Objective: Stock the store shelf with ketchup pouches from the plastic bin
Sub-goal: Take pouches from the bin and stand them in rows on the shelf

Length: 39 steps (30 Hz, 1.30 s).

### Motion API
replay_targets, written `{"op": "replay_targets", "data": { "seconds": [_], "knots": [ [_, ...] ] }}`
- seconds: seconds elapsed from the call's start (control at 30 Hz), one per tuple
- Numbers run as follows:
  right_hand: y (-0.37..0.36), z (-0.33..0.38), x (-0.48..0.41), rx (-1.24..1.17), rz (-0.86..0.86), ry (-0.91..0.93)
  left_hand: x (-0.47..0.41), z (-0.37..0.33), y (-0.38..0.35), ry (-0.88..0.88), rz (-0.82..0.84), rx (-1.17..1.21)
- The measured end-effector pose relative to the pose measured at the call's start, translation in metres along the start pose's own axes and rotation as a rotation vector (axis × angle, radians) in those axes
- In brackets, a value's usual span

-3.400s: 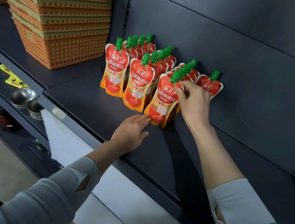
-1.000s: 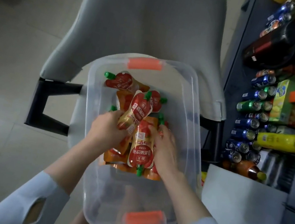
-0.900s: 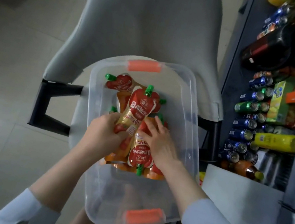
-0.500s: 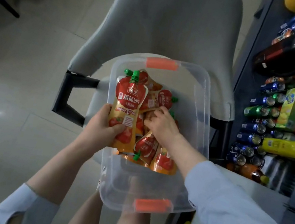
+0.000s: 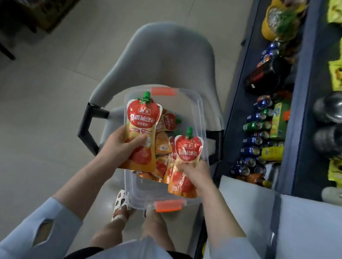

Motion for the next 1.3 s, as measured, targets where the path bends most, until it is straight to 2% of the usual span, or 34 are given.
{"op": "replay_targets", "data": {
  "seconds": [0.13,0.33,0.57,0.9,1.0,1.1,1.3],
  "knots": [
    [0.04,0.006,0.063,-0.313,-0.094,0.076,0.037,-0.028,-0.027,-0.081,0.118,-0.058],
    [0.121,-0.004,0.154,-0.654,-0.376,0.122,0.086,-0.065,-0.089,-0.238,0.347,-0.164],
    [0.206,-0.045,0.261,-1.093,-0.713,0.242,0.158,-0.095,-0.187,-0.345,0.61,-0.163],
    [0.325,-0.133,0.391,-1.069,-1.152,0.321,0.3,-0.094,-0.337,-0.562,1.013,-0.353],
    [0.359,-0.166,0.433,-1.043,-1.273,0.343,0.346,-0.09,-0.379,-0.642,1.078,-0.371],
    [0.391,-0.206,0.475,-1.003,-1.424,0.318,0.391,-0.08,-0.416,-0.677,1.125,-0.374],
    [0.447,-0.292,0.539,-0.942,-1.608,0.207,0.474,-0.055,-0.474,-0.752,1.283,-0.331]
  ]
}}
Point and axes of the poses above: each hand's wrist, its own x-axis away from the middle knuckle, its own y-axis out of the back of the hand, z = x × y, the point moved 8 cm from there along -x, towards the middle knuckle, and after that the axes turned 6 degrees about -z, right-handed, at the moved point
